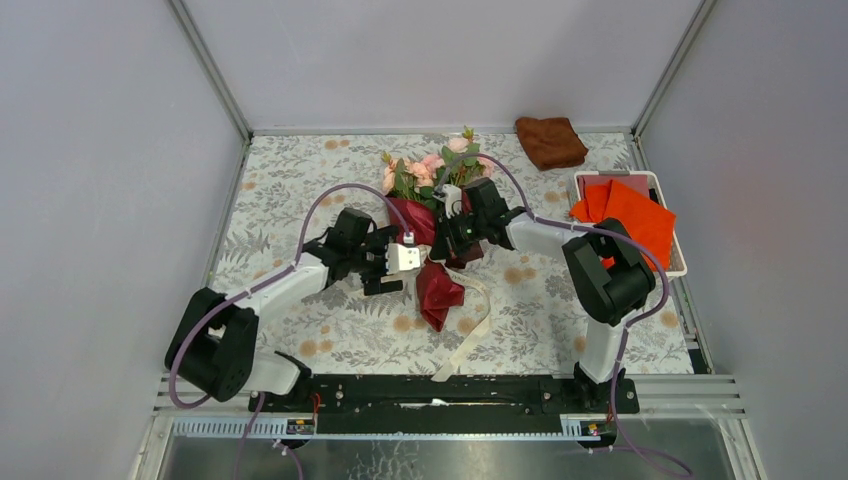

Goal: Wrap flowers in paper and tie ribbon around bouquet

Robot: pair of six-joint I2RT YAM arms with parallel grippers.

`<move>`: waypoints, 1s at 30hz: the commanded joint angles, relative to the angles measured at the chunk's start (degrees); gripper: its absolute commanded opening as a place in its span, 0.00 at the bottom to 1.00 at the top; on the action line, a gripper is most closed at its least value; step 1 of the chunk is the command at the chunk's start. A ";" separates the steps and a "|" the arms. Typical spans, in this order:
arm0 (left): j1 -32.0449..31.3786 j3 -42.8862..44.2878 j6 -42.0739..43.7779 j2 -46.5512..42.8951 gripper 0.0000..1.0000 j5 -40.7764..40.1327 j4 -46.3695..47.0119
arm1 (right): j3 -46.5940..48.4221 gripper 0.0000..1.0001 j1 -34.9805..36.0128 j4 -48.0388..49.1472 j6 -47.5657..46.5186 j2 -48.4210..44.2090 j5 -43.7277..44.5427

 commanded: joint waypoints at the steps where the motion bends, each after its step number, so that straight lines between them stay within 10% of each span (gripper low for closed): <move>1: 0.64 -1.36 -5.56 2.17 0.98 -5.30 5.63 | -0.03 0.03 0.07 2.54 0.33 -3.69 0.39; 7: 0.55 -3.60 -8.62 5.48 0.94 -4.75 14.84 | -0.22 0.14 0.07 1.81 0.08 -4.50 1.65; 16: 0.16 -3.88 -5.67 4.17 0.04 -2.98 13.27 | 0.33 0.07 0.07 0.22 -0.72 -4.62 3.98; 30: 0.13 -2.09 -7.64 1.63 0.13 -0.90 11.06 | 1.70 0.16 0.07 -5.14 -2.10 -6.50 9.70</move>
